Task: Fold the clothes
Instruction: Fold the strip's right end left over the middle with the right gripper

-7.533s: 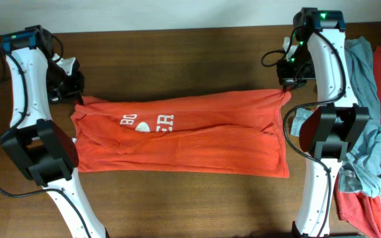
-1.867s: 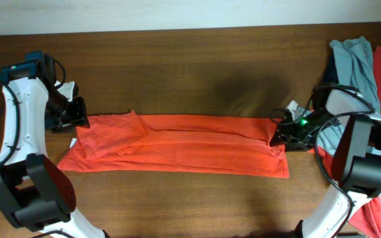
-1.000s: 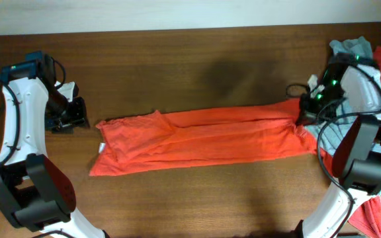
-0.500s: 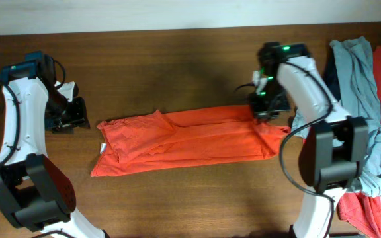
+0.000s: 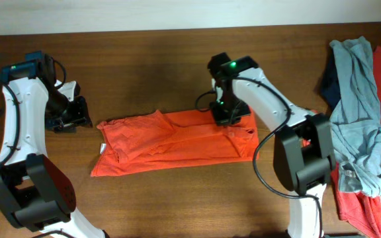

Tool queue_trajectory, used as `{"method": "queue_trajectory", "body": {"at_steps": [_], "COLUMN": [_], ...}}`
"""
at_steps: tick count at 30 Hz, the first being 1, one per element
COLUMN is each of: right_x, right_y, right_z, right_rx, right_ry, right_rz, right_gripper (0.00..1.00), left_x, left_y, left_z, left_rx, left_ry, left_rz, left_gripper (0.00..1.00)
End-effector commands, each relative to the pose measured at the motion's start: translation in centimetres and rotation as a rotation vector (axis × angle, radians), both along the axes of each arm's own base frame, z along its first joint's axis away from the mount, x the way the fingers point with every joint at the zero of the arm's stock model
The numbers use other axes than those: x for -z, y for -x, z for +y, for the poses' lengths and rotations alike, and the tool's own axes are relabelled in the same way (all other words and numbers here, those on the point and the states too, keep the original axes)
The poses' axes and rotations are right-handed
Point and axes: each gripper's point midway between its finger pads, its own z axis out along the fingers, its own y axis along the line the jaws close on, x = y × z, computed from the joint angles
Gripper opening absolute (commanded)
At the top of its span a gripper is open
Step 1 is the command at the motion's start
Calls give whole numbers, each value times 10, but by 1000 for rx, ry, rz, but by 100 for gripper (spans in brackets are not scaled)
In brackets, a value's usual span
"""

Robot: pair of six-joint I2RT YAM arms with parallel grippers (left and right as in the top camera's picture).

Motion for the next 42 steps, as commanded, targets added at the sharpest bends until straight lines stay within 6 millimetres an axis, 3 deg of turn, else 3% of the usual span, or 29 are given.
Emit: {"method": "queue_trajectory", "body": {"at_steps": [1, 10, 24, 27, 31, 34, 37, 42], "right_x": [2, 20, 20, 21, 19, 18, 9, 6], "right_y": [-1, 9, 20, 20, 22, 22, 37, 27], "right_z": [13, 33, 69, 78, 98, 109, 134, 122], "right_rx": [-2, -26, -153, -171, -260, -279, -438, -454], "right_ry": [10, -38, -67, -77, -150, -194, -366, -319], "right_rz": [-21, 45, 11, -7, -21, -32, 1, -29], "right_gripper": [4, 4, 4, 20, 21, 27, 32, 33], "left_x": [-5, -4, -4, -4, -4, -4, -4, -4], "left_y": [-2, -3, -3, -3, -3, -4, -4, -5], "left_z": [0, 0, 0, 0, 0, 0, 0, 0], "left_rx": [-7, -7, -6, -7, -7, -7, -7, -6], "left_ry": [14, 14, 13, 13, 13, 13, 12, 11], "left_rz": [-19, -22, -25, -25, -25, -26, -27, -32], "left_gripper": [46, 46, 46, 46, 46, 46, 46, 46]}}
